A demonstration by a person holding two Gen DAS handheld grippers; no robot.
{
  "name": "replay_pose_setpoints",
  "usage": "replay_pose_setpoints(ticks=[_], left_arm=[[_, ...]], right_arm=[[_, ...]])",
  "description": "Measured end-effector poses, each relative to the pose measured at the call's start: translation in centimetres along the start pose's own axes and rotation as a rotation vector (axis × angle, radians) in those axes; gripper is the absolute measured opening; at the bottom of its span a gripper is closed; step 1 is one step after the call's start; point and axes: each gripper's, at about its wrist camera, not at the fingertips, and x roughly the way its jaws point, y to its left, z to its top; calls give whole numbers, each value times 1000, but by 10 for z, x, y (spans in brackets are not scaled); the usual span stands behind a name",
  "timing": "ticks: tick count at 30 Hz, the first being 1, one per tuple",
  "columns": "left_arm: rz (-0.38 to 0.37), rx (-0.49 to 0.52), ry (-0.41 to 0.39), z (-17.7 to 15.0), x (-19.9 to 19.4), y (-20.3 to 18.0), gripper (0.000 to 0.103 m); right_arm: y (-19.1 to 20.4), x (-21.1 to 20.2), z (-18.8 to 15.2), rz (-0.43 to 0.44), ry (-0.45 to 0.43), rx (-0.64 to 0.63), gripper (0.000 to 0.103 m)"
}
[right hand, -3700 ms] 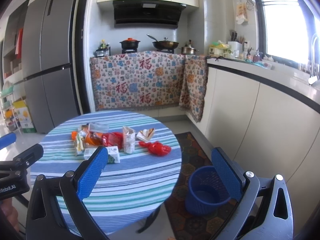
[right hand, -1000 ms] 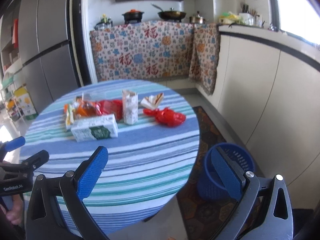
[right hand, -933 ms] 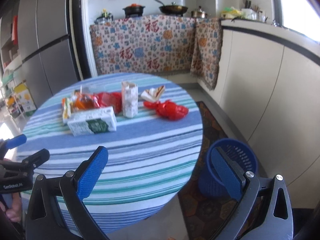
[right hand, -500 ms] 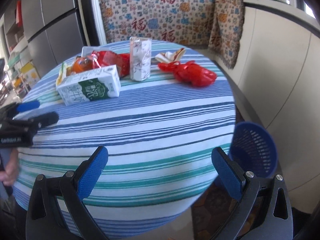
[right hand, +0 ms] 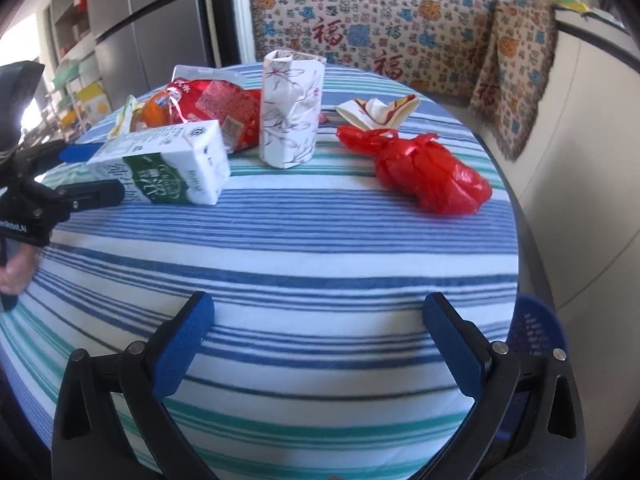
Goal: Collect trash
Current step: 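Move right tool toward red plastic bag while left tool approaches white milk carton, then close right tool on red plastic bag while left tool grasps milk carton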
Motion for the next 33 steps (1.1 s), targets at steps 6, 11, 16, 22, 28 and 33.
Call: replay_pose_setpoints(ticks=[6, 11, 16, 22, 28, 33], left_arm=[[-70, 53, -26, 8, -2, -6, 95], [-91, 51, 24, -3, -7, -10, 52], [-101, 19, 41, -22, -33, -23, 45], [-83, 13, 36, -26, -45, -36, 65], [-72, 106, 59, -15, -28, -45, 70], [-86, 164, 91, -13, -13, -57, 66]], right_arm=[[-8, 2, 1, 6, -1, -9, 103], [-8, -1, -1, -4, 2, 3, 103], [-16, -2, -1, 0, 20, 20, 103], [-45, 4, 7, -16, 33, 103, 103], [-80, 23, 35, -8, 102, 99, 103], [-85, 31, 61, -15, 112, -56, 103]])
